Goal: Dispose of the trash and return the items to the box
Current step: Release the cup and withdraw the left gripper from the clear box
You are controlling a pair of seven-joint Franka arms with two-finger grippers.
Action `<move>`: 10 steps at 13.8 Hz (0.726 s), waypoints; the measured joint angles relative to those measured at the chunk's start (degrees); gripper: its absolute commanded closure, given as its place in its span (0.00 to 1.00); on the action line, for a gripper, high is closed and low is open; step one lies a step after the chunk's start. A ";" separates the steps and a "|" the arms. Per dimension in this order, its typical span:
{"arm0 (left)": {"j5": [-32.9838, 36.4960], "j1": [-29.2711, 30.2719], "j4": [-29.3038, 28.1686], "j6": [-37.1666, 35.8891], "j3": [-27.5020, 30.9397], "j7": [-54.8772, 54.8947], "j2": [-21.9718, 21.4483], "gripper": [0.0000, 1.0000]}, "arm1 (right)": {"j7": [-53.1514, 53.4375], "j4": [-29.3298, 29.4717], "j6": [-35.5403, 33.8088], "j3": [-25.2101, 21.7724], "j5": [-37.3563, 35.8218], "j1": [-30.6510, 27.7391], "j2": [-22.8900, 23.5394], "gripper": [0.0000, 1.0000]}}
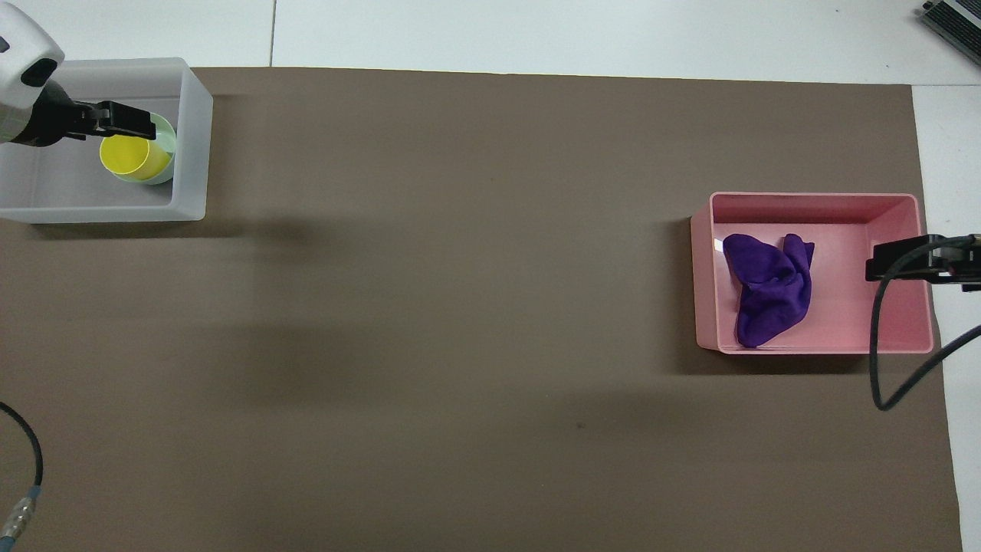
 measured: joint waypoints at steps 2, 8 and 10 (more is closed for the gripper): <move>0.79 -2.34 -0.92 -4.94 -0.01 0.00 -3.52 0.00 | 0.00 0.00 0.00 0.00 0.00 0.00 0.00 0.00; 1.50 -4.44 -10.52 -13.09 0.17 0.00 -17.47 0.00 | 0.00 0.00 0.00 0.00 0.00 0.00 0.00 0.00; 1.95 -4.39 -11.17 -15.90 0.36 0.00 -19.58 0.00 | 0.00 0.00 0.00 0.00 0.00 0.00 0.00 0.00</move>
